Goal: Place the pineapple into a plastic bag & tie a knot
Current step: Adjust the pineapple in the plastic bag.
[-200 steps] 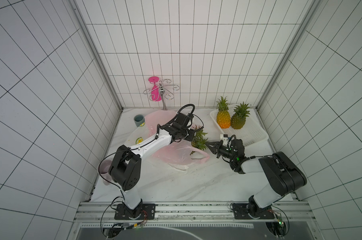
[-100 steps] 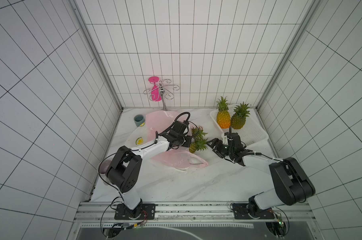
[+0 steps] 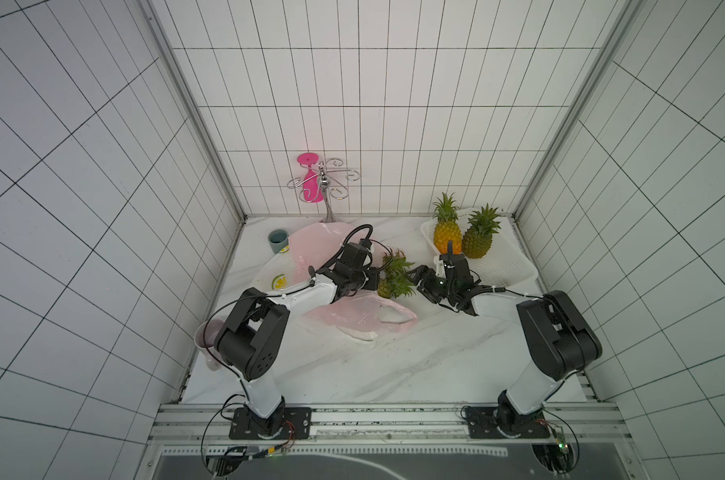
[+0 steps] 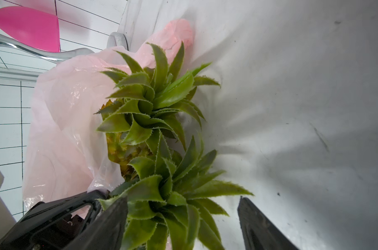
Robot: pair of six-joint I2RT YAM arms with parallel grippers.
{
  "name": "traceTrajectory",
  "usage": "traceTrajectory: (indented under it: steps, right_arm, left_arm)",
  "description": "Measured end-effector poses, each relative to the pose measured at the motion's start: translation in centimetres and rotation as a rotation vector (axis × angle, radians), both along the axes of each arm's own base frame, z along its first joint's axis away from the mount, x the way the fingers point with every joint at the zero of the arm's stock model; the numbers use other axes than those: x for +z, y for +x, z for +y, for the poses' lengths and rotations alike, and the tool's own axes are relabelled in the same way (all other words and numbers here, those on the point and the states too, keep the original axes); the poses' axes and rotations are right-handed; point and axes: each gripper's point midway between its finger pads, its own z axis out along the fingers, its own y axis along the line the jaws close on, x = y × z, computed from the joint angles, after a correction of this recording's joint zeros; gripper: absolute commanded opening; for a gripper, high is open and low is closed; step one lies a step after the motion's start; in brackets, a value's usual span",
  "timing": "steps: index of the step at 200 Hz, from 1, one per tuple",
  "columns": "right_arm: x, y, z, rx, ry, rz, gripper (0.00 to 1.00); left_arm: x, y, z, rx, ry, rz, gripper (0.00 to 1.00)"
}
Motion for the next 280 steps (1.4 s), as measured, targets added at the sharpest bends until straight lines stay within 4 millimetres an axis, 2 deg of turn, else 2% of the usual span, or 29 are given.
traceTrajectory:
  steps: [42,62,86,116,159,210,237,280]
  right_arm:
    - [0.6,1.0,1.9,0.004,0.120,-0.024,0.75]
    - [1.0,1.5,2.7,0.004,0.178,-0.046,0.67]
    - [1.2,2.1,3.5,0.002,0.228,-0.083,0.50]
    - [1.7,2.3,4.0,-0.005,0.278,-0.124,0.24]
    - [2.0,2.2,4.0,-0.018,0.302,-0.130,0.00]
    - [2.6,1.6,3.8,-0.031,0.351,-0.137,0.00]
    - [4.0,0.9,3.6,-0.051,0.440,-0.126,0.00]
    - [7.0,-0.3,2.6,-0.079,0.577,-0.128,0.00]
  left_arm:
    - [0.0,0.2,0.2,0.004,-0.009,-0.005,0.00]
    - [-0.1,0.4,0.2,0.005,-0.011,-0.006,0.00]
    - [-0.2,0.7,0.5,0.015,-0.010,-0.009,0.00]
    - [-0.2,1.4,1.5,0.048,0.002,-0.019,0.00]
    - [-0.2,1.8,2.0,0.066,0.018,-0.025,0.00]
    - [0.3,1.5,2.1,0.062,0.046,0.001,0.00]
    - [1.4,0.4,1.7,0.032,0.053,0.033,0.00]
    - [4.3,-0.7,1.7,0.011,0.038,0.014,0.00]
